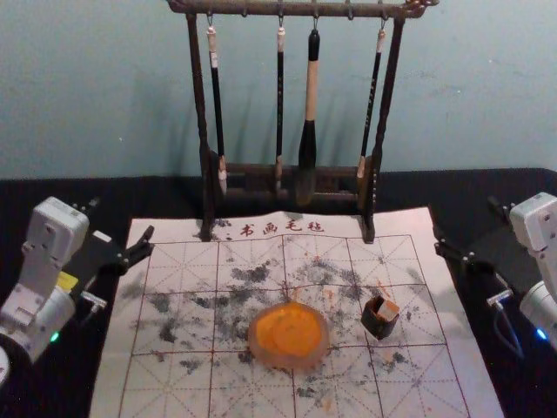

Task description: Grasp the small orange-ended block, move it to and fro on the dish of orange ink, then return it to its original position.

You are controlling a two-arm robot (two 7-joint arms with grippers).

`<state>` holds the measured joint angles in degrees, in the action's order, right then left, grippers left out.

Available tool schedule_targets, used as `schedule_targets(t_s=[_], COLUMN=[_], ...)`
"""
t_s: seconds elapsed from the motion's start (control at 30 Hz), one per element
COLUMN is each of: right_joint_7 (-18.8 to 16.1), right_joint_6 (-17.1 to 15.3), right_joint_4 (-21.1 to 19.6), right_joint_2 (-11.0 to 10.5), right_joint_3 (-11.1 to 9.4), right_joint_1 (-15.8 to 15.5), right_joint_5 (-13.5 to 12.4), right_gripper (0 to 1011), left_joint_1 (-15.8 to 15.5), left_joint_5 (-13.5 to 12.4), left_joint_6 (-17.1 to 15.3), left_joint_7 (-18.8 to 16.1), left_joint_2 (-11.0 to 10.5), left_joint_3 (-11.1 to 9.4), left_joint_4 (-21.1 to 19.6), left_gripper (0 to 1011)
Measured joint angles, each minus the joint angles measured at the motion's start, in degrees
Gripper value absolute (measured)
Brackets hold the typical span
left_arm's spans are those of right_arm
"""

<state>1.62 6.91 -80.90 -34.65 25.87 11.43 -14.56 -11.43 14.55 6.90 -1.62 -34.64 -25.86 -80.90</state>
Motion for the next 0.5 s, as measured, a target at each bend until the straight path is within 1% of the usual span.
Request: schedule_targets(t_s=[0.5], right_joint_7=[0.0], right_joint_6=[0.0], right_joint_4=[0.0], right_joint_2=[0.0], right_joint_3=[0.0], right_joint_1=[0.0], right_joint_5=[0.01], right_gripper=[1000], left_joint_1=[0.0], left_joint_5=[0.0], left_joint_6=[0.0], left_joint_7=[0.0], left_joint_2=[0.0], left_joint_3=[0.0], left_joint_4=[0.0], left_gripper=[1002])
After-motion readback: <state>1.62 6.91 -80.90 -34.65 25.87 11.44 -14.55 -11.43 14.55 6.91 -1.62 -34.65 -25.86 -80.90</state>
